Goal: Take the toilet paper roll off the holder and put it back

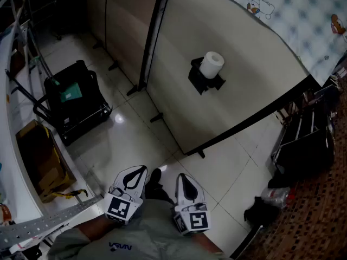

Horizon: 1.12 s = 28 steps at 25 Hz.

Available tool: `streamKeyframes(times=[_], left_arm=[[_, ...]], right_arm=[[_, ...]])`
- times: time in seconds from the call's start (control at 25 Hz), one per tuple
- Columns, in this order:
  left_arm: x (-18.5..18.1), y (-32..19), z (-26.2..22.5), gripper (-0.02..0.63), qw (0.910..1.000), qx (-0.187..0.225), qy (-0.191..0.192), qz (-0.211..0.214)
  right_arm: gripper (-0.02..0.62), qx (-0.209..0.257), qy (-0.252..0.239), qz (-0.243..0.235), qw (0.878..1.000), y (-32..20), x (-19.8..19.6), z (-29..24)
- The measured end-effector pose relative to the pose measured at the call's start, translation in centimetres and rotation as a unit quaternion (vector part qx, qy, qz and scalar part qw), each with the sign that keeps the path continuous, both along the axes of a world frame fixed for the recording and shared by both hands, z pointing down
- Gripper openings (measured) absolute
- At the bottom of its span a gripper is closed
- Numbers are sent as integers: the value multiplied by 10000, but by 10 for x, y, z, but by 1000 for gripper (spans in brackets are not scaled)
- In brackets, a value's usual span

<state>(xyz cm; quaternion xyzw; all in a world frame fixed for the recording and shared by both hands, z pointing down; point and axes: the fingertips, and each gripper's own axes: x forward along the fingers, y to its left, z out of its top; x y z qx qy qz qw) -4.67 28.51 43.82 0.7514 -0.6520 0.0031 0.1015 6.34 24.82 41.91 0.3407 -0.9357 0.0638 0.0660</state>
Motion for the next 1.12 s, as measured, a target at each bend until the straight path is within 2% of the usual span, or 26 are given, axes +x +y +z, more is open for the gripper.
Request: streamKeyframes(times=[0.4,0.56,0.88,1.12], left_arm=[[-35,-61,-2,6,9989,-29,-253,-397],[-39,-109,-14,6,9985,78,-426,-338],[-29,-198,-31,6,9983,54,-577,-78],[-17,-239,-30,6,9977,47,-673,23]], right_arm=[[0,16,-272,-363,9990,-72,-37,2],[0,177,-486,-431,9977,-117,-44,-11],[0,64,-618,-211,9978,-197,-33,-9],[0,-31,-698,-77,9975,-235,-21,-5]])
